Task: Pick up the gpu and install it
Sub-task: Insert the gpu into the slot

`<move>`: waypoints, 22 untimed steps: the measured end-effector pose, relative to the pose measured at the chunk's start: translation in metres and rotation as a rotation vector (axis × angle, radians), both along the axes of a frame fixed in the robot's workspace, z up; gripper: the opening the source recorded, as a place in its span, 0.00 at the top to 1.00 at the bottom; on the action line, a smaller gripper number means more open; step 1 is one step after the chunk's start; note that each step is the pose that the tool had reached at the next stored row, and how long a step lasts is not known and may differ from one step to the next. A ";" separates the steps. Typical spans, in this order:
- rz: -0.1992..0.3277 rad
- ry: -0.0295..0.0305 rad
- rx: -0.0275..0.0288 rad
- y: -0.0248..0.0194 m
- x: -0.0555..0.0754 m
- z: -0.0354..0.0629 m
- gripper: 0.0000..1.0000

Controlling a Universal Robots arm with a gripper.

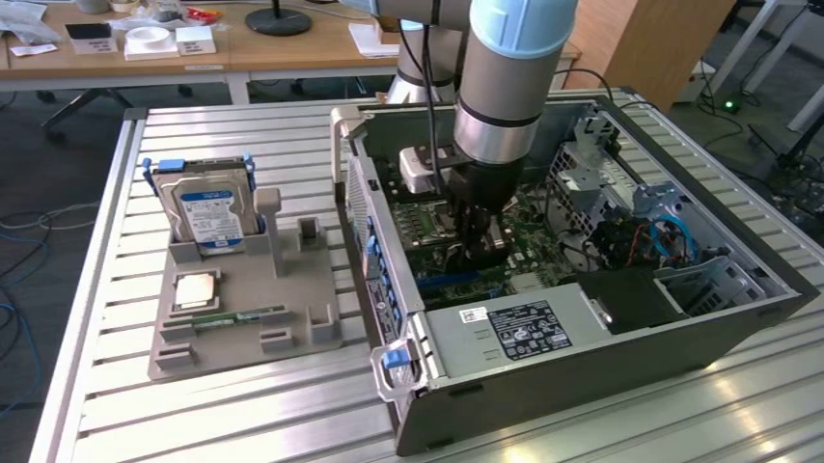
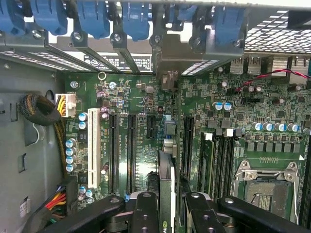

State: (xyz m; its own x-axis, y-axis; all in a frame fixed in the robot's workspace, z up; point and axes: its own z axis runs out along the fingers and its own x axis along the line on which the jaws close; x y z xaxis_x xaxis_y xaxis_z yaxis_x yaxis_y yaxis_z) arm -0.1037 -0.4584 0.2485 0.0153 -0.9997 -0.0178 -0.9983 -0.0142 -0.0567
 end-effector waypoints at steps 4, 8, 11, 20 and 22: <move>0.002 -0.0014 0.0000 0.0000 -0.001 0.0000 0.74; 0.002 -0.0016 0.0000 0.0000 -0.001 0.0000 0.74; 0.002 -0.0019 0.0001 0.0000 -0.001 0.0000 0.74; 0.002 -0.0030 0.0002 0.0000 -0.001 0.0033 0.74; 0.002 -0.0104 -0.0001 0.0000 -0.001 0.0034 0.74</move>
